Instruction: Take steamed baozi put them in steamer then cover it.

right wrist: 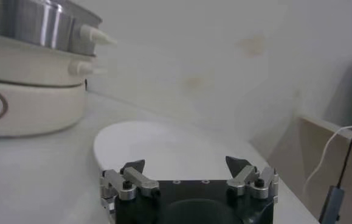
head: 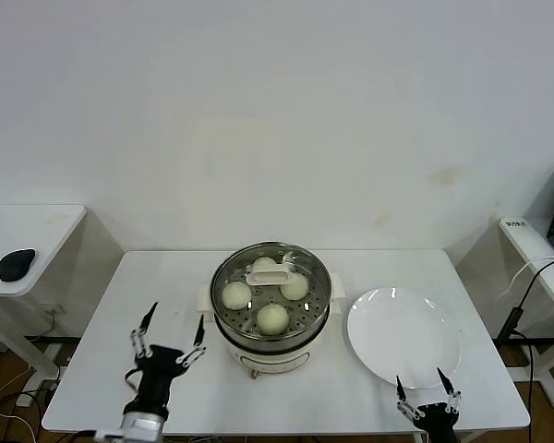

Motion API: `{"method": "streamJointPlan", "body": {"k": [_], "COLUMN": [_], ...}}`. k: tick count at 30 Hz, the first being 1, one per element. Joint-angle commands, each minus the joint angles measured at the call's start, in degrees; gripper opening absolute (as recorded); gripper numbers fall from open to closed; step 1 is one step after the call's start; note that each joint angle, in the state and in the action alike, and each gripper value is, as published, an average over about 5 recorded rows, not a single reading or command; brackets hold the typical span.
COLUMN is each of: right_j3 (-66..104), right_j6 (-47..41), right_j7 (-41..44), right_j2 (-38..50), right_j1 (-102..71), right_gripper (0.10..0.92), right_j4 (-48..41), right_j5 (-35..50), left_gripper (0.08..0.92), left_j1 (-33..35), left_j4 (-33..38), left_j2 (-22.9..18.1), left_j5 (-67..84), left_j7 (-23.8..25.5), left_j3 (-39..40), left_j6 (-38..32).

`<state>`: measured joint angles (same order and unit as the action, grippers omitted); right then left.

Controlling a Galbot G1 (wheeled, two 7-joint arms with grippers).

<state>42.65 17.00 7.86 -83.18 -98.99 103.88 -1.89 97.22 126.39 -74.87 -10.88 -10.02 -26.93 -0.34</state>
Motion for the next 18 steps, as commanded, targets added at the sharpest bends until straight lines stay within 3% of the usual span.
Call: {"method": "streamJointPlan", "body": {"k": [1,18], "right_j3": [-2.96,-5.57], "right_j6": [-6.16,-8.77], "right_j7": [4.65,5.66], "right_j2": [3.97,3.64], "right_j1": [-3.69,-6.53], "right_gripper": [0.823,0.823], "right_j4": [6.46,11.22], "right_j5": [11.0,10.63], "left_gripper": [0.823,0.823], "left_j1": [10.65,13.48], "left_j4": [-4.06,-5.83], "left_j2": [-3.8,-5.14], "left_j5": [23.66,24.13], "left_j7": [-1.51,3.86], "left_j3": [-6.44,-4.05], "left_j6": [-8.82,-9.85]}}
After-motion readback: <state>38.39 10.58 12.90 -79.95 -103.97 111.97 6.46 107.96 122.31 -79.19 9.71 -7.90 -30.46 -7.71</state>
